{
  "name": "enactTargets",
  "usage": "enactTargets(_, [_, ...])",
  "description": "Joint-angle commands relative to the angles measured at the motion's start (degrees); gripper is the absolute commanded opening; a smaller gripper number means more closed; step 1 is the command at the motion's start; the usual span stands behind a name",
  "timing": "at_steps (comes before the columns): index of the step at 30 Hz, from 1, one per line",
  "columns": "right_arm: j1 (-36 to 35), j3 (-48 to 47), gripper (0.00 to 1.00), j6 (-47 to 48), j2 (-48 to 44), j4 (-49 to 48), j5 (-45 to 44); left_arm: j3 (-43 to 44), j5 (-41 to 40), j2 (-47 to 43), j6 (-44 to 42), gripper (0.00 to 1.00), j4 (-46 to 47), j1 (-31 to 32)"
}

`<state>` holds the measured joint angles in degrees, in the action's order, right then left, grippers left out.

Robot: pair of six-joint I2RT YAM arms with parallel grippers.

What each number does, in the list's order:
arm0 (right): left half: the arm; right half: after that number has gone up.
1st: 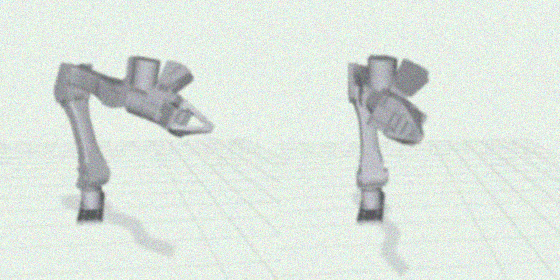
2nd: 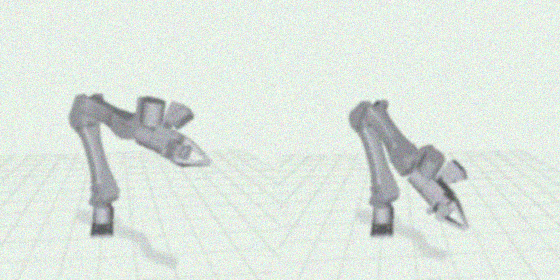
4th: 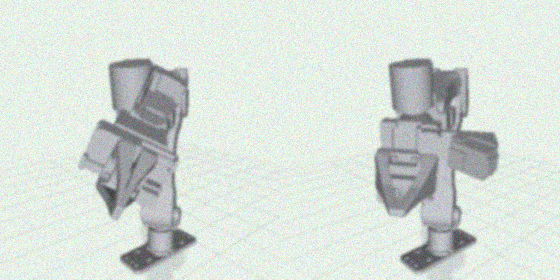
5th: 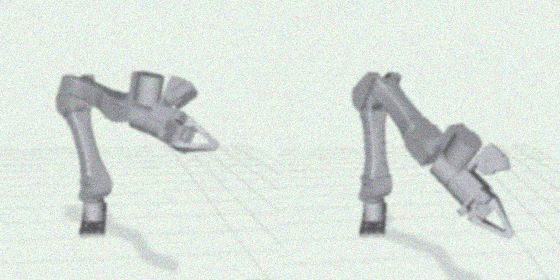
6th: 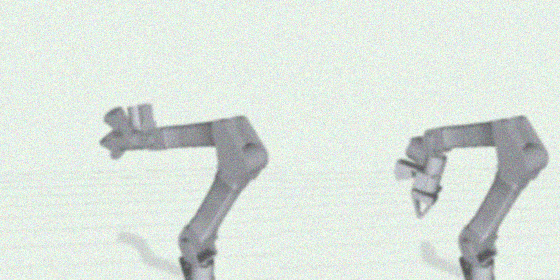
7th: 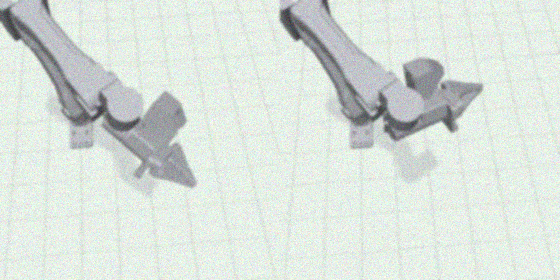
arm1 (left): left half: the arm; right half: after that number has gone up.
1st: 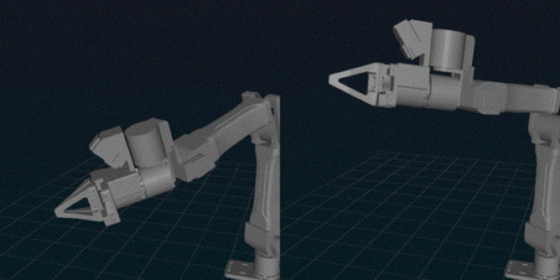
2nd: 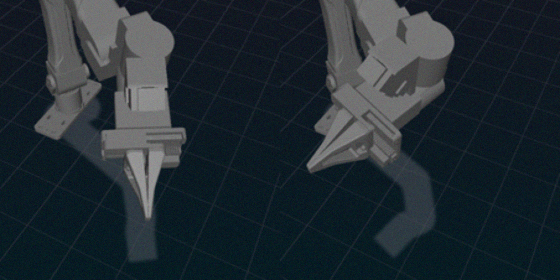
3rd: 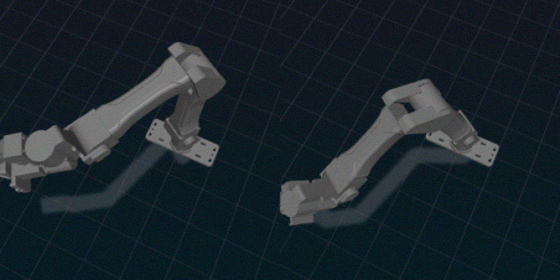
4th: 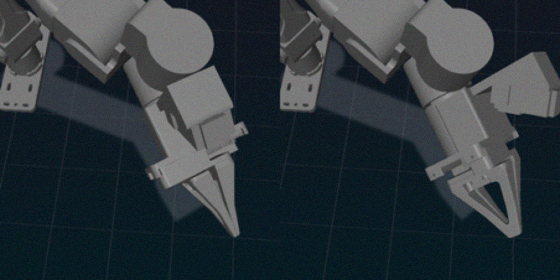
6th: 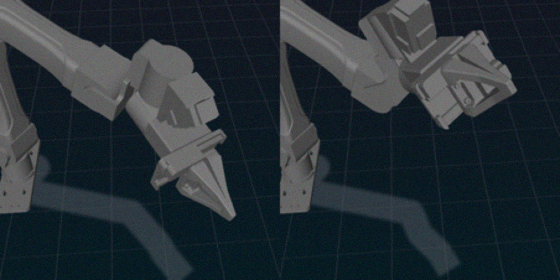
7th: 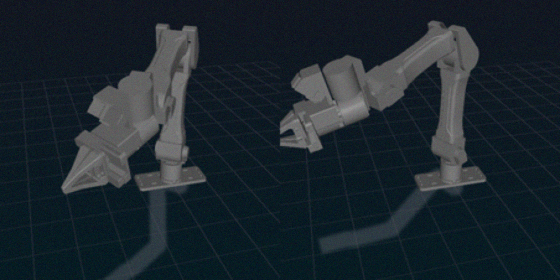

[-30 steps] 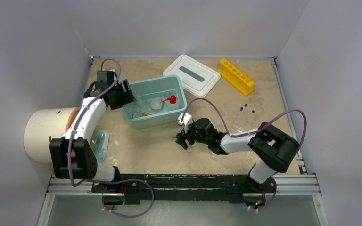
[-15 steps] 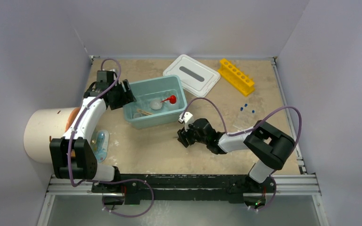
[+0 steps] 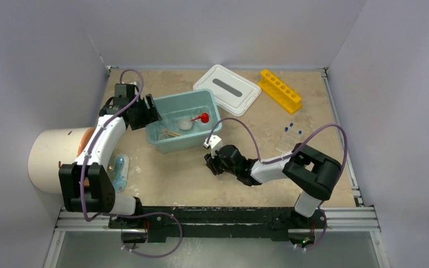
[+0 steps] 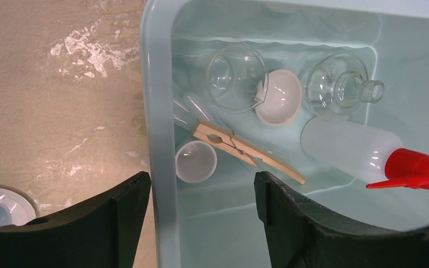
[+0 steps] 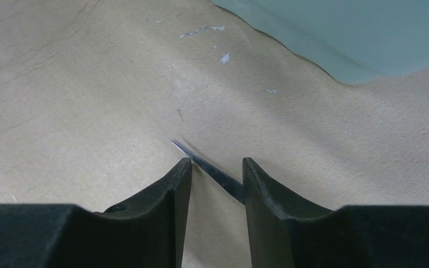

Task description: Organize the chemistry lab equipment

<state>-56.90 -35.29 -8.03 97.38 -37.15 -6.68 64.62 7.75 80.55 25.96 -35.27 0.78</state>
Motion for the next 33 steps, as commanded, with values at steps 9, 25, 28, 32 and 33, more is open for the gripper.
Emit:
enactTargets(9, [-1.5, -4.4, 0.11, -4.0, 0.8, 8.5, -4.2, 0.2, 1.0, -0.5, -0.8, 0.69, 2.1, 0.0])
enactTargets(25, [-1.5, -1.9, 0.0, -9.7, -19.1, 14.1, -2.6, 1.0, 5.1, 1.2, -3.0, 0.6, 3.5, 2.7])
enactTargets(28, [-1.5, -0.7, 0.0, -9.7, -25.4, 15.4, -1.8, 1.9, 5.5, 2.4, -4.0, 0.49, 3.4, 3.9])
enactTargets(32, [-1.5, -0.8, 0.0, -9.8, -32.2, 18.4, -1.2, 3.3, 5.6, 4.3, -5.0, 0.31, 3.1, 5.9])
enactTargets(33, [-1.5, -1.1, 0.0, -9.7, -33.3, 19.2, -1.7, 3.4, 5.5, 4.7, -5.1, 0.27, 3.1, 6.3])
